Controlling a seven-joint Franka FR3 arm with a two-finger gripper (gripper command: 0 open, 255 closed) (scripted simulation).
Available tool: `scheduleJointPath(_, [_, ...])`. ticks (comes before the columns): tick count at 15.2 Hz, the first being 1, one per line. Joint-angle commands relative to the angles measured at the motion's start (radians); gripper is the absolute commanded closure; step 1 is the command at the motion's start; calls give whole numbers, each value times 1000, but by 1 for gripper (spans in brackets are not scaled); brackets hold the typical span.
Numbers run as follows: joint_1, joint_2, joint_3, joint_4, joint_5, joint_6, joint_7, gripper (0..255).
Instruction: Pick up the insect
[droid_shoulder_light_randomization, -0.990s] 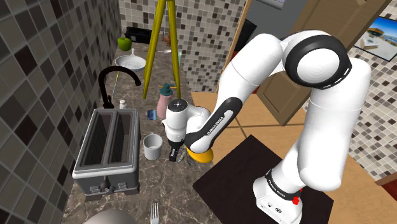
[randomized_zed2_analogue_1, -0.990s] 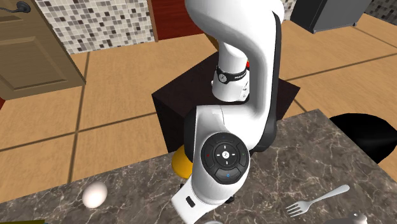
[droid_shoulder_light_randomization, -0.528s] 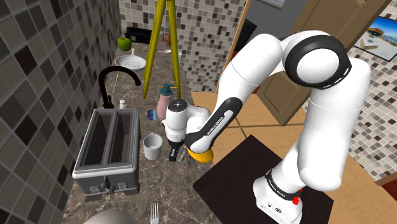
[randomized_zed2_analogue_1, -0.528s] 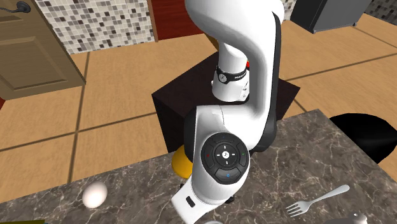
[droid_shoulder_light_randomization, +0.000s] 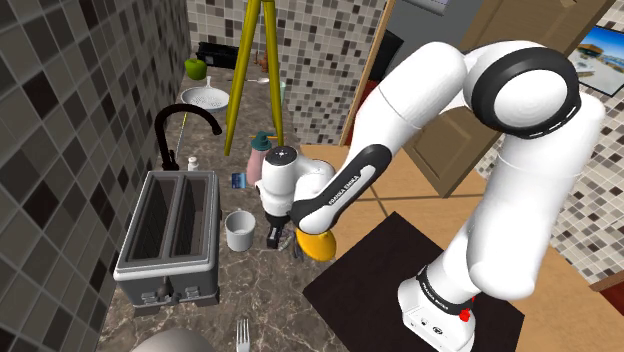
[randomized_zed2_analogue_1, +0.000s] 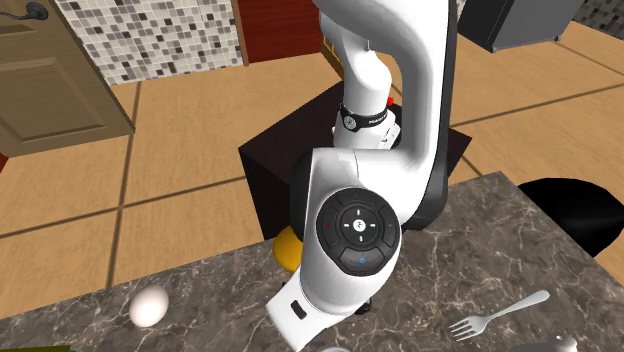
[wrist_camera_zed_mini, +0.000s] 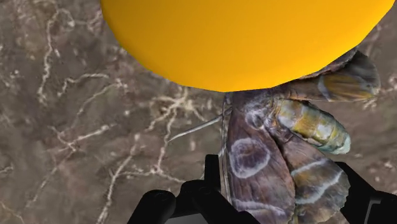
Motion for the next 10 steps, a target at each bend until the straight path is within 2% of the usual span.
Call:
scheduleJointPath(1, [-9,-28,13,0,22,-26,-18,255])
scheduleJointPath(8, [-31,-125,47,-10,91,-107,-73,255])
scheduleJointPath(10, [-31,-127,48,-10,93,-109,-74,255])
